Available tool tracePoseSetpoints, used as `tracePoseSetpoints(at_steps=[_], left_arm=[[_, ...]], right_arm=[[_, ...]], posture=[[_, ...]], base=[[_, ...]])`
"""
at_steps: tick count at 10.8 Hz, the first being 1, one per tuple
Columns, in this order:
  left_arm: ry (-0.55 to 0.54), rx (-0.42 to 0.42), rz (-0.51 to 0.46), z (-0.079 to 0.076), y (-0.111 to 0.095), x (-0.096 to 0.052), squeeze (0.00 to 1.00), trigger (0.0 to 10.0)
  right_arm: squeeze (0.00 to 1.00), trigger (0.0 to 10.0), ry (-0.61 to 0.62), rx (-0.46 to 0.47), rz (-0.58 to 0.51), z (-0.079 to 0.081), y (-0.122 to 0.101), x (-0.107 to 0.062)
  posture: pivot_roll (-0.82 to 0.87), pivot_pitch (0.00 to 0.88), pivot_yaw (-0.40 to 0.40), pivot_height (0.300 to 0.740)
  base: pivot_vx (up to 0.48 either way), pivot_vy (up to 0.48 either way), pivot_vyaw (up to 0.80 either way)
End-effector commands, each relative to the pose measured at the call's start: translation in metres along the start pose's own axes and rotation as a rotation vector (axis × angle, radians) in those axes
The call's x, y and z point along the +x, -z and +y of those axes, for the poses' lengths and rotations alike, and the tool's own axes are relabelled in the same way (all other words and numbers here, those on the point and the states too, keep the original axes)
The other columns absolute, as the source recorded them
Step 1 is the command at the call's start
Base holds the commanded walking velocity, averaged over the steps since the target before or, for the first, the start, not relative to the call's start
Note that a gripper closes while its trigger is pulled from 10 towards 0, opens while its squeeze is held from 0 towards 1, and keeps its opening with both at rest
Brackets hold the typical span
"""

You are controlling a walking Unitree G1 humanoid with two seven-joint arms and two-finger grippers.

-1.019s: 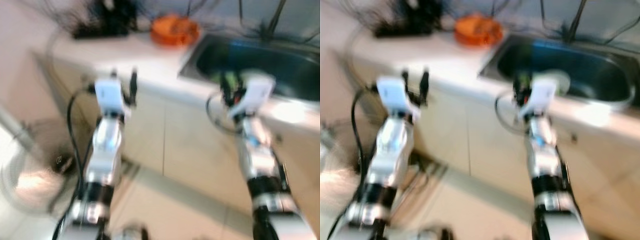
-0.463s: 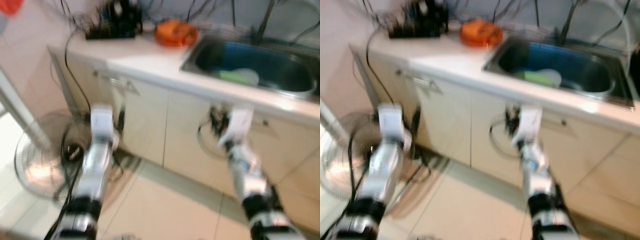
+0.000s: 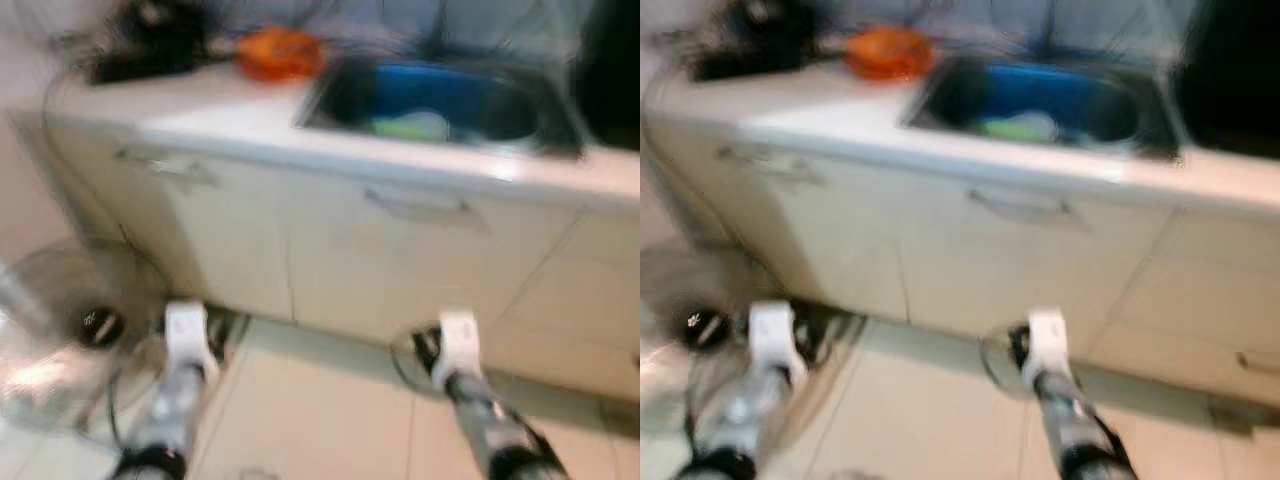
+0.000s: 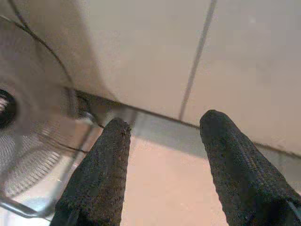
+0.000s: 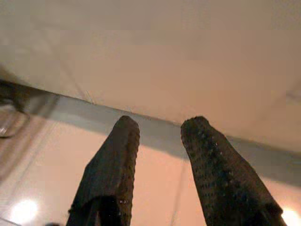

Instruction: Kitchen organization

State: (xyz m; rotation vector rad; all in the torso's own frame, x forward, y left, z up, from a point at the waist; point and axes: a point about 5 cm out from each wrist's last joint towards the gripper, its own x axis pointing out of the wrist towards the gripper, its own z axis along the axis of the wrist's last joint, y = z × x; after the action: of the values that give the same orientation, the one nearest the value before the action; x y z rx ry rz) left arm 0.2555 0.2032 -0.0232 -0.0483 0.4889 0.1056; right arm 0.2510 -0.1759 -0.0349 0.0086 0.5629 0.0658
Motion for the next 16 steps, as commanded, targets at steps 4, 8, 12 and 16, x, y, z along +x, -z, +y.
tracePoseSetpoints(at_steps=[4,8,12,16], left_arm=[[-0.070,0.006,0.096,0.021,0.023,-0.009,0.00,10.0],[-0.073,0.078,0.171,0.032,0.037,-0.016,0.00,10.0],[-0.073,0.080,0.180,0.033,0.039,-0.018,0.00,10.0],[-0.067,0.085,0.202,0.029,0.043,-0.018,0.00,10.0]], right_arm=[[0.00,10.0,0.047,0.031,0.122,-0.002,0.027,-0.008],[0.00,10.0,0.120,0.106,0.187,-0.006,0.040,-0.013],[0.00,10.0,0.132,0.123,0.193,-0.006,0.042,-0.013],[0.00,10.0,0.086,0.099,0.218,0.002,0.044,-0.012]], posture=[[0.07,0.030,0.016,0.740],[0.07,0.009,0.025,0.740],[0.07,0.003,0.024,0.740],[0.07,0.023,0.023,0.740]], base=[[0.000,0.000,-0.62],[0.000,0.000,-0.62],[0.000,0.000,-0.58],[0.000,0.000,0.00]])
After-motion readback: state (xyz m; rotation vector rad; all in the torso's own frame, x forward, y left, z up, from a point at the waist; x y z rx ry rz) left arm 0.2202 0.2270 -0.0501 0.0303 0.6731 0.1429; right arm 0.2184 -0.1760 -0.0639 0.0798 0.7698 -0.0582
